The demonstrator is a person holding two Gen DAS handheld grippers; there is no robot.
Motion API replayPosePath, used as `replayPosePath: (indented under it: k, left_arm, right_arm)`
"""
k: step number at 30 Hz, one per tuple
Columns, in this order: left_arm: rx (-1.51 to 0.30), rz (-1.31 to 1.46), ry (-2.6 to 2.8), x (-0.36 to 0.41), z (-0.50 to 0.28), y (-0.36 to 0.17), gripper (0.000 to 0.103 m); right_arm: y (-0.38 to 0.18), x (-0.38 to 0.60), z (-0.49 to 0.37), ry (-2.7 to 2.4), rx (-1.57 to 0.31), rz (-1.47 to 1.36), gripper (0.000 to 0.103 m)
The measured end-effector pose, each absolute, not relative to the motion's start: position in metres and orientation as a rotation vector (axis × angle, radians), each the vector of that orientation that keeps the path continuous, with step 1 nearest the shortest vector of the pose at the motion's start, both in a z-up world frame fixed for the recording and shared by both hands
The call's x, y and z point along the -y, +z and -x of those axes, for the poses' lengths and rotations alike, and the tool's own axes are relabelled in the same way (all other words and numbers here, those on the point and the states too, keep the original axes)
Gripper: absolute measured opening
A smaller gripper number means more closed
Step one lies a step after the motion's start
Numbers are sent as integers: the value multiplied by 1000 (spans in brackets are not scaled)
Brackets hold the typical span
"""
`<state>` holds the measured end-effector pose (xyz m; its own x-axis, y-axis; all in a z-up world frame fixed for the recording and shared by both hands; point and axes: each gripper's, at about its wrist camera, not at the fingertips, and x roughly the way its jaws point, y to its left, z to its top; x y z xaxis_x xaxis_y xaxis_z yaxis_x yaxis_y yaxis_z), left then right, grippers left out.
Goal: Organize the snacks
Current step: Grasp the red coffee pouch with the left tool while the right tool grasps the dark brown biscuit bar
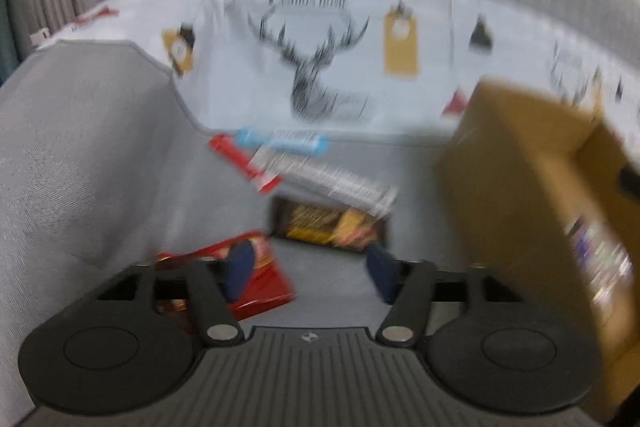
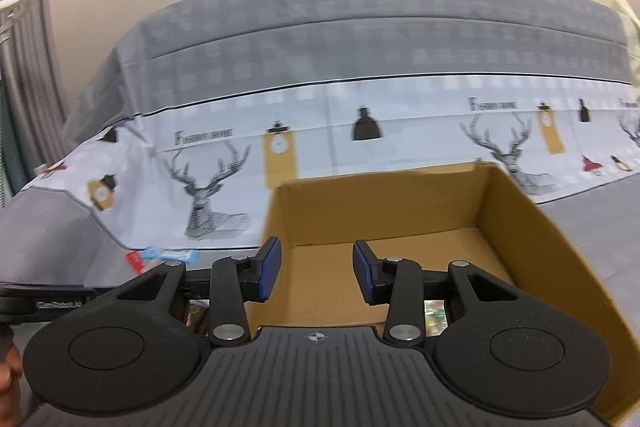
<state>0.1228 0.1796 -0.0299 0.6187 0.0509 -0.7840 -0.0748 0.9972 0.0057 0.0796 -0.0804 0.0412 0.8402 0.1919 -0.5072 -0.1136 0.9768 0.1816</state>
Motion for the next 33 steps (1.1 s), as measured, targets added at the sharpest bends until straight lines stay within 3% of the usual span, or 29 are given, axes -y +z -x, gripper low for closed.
replayPosePath:
  k: [1, 4, 13, 18, 20, 23, 24, 25, 26, 30, 32, 33]
  left_arm:
    - [-923, -2, 64, -186, -126, -35, 86]
    - [-967, -122, 50, -203, -128, -56, 91]
    - [-1055, -392, 12, -208, -135, -113, 98]
    - [-1037, -319, -16, -215, -146, -115, 98]
    - [-1054, -228, -24, -225, -149, -114, 91]
    - [-1043, -108, 26, -239, -152, -103, 62]
    - [-1039, -53, 39, -244, -153, -99, 37]
    - [-1039, 29, 51, -253, -153, -95, 1]
    - [-1047, 98, 58, -259, -154, -93, 0]
    - [-1035, 188, 82, -265, -153, -87, 0]
    - [-1007, 126, 79, -258, -152, -82, 24]
    - [-998, 92, 65, -253, -152, -82, 66]
  right_arm:
    - [41, 76, -79, 178, -552, -142, 42]
    - [40, 64, -79, 227, -563, -126, 42]
    - [36, 45, -85, 312, -589, -90, 42]
    - [32, 39, -88, 337, -603, -78, 42]
    - [32, 38, -88, 346, -606, -70, 42]
    - [31, 36, -89, 362, -614, -60, 42]
    - [31, 35, -89, 366, -614, -56, 42]
    - [31, 34, -89, 370, -615, -52, 42]
    - [30, 34, -88, 374, -615, -48, 42]
    - [30, 27, -87, 397, -617, -27, 42]
    - [29, 22, -85, 416, -617, -11, 42]
    - [29, 18, -83, 433, -617, 1, 42]
